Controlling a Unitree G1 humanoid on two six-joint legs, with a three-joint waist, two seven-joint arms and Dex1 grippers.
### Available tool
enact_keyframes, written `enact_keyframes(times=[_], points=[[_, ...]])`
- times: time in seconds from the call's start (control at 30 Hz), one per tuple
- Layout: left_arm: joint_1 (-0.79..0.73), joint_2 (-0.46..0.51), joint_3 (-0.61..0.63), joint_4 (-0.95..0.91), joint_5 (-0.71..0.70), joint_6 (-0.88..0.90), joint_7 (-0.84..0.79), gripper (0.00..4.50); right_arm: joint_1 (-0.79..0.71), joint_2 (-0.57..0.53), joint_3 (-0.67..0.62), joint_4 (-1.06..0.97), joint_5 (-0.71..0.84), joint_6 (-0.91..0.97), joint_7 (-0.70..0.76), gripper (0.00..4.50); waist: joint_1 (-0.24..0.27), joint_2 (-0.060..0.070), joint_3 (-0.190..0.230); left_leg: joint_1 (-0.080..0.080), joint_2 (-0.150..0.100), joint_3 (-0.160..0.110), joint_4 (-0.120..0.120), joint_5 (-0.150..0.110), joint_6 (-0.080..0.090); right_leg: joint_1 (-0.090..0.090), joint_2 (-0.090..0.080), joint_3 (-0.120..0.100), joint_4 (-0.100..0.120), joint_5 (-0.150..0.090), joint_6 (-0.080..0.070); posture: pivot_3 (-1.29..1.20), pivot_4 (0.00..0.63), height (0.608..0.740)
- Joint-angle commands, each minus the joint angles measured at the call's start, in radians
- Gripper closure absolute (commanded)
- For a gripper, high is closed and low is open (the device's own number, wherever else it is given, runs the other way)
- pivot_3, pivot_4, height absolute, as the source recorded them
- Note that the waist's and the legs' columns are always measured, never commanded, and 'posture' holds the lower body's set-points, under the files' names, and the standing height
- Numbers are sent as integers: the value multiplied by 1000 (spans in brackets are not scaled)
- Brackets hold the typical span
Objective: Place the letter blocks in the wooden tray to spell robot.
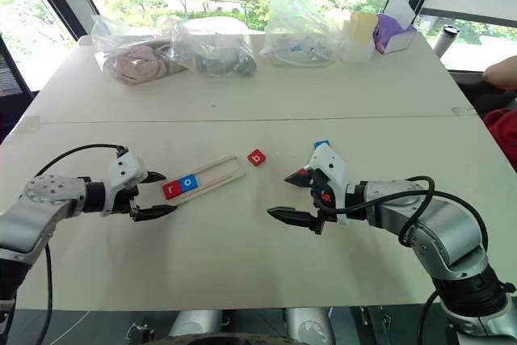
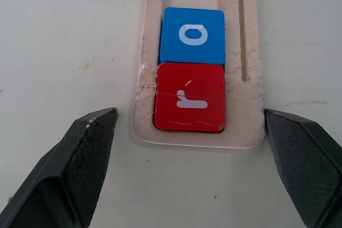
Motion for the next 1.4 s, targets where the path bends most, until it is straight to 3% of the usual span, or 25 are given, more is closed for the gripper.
enact_keyframes(times=[0.03, 0.2, 0.37, 0.5, 0.73, 0.97, 1.03, 1.07, 1.3, 1.4], points=[[22, -11, -64, 33, 47, -19, -25, 0, 4, 7, -12, -42, 3, -16, -12, 25, -1, 2, -2, 0, 0, 0, 0, 0, 0, 0, 0, 0, 0, 0, 0, 0, 150, 740], [45, -15, -70, 44, 63, -39, -37, 1376, 13, -1, -22, -40, 2, -16, -16, 0, -3, 7, -5, 1, 0, 0, 0, 0, 0, 1, 0, 0, 0, 0, 1, 0, 150, 740], [29, -23, -50, 44, 58, -66, -44, 1376, 13, -5, -20, -27, -7, -24, -13, 0, -3, 9, -8, 1, 0, 0, 0, 0, 0, 1, 0, 0, 0, 0, 1, 0, 150, 740], [-26, 8, -59, 20, 37, -118, -149, 1376, 10, -20, -28, 1, -22, -37, 3, 0, -2, 9, -8, 1, 0, 1, 1, 0, 0, 1, 1, 0, 0, 0, 1, 0, 150, 740], [-132, 42, -173, 93, 115, -268, -330, 1376, 8, -31, -30, 40, -51, -69, 17, 0, -4, 8, -7, -1, 0, 1, 2, 0, 0, 0, 1, 0, 0, 0, 1, 0, 150, 740], [-289, -89, -232, 318, 195, -358, -322, 1376, 31, 9, -32, 2, -50, -57, -35, 0, 5, 9, -8, -2, -2, 0, 8, 0, 1, 1, 3, 0, 2, 1, 2, 0, 150, 740], [-299, -106, -231, 348, 207, -391, -321, 331, 32, 17, -30, -7, -49, -53, -50, 0, 4, 9, -8, -1, -2, 0, 10, 0, 1, 3, 2, 0, 2, 1, 3, 0, 150, 740], [-302, -111, -232, 360, 207, -400, -330, 33, 31, 20, -29, -11, -47, -50, -55, 0, 4, 9, -8, -1, -1, 0, 10, 0, 1, 3, 2, 0, 2, 1, 3, 0, 150, 740], [-301, -121, -229, 393, 238, -463, -313, 33, 1, 55, -5, -6, -58, -41, -89, 0, 1, 10, -8, -1, -1, 1, 11, 0, 1, 4, 1, 1, 2, 2, 4, 0, 150, 740], [-280, -80, -197, 316, 212, -421, -329, 33, -90, 120, 64, 45, -122, 7, -187, 0, -5, 10, -9, 0, -1, 1, 11, 0, 1, 4, 1, 1, 3, 2, 4, 0, 150, 740]])
